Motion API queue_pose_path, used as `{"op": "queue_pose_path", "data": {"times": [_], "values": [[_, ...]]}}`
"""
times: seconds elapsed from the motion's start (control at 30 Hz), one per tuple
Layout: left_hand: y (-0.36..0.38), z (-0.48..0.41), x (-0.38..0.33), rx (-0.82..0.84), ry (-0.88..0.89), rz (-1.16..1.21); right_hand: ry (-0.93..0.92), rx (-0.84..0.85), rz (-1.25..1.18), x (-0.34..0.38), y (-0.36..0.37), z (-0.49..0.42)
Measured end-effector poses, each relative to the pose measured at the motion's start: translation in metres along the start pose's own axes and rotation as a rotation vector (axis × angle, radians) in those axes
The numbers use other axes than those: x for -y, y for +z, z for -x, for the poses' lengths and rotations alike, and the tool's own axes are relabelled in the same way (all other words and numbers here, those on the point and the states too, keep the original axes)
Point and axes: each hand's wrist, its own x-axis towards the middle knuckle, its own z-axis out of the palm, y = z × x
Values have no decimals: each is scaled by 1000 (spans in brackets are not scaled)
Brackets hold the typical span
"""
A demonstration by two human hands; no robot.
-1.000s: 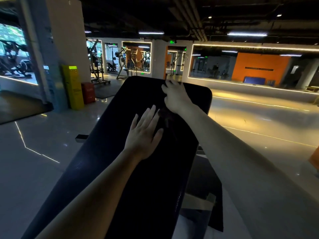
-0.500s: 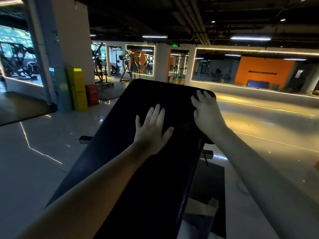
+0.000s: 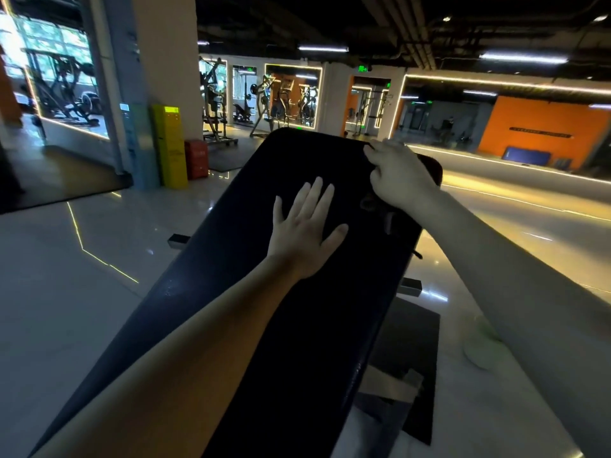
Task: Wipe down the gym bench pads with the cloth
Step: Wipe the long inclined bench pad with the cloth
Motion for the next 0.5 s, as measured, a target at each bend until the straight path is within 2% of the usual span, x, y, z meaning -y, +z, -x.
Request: {"op": "queue_pose_path", "data": {"times": [0.27, 0.37, 0.5], "values": [[2, 3, -5, -15, -20, -23, -185, 120, -102, 24, 15, 110], [2, 4, -4, -21, -27, -22, -184, 123, -109, 23, 15, 106], [4, 4, -2, -25, -28, -20, -129, 31, -33, 23, 23, 54]]}}
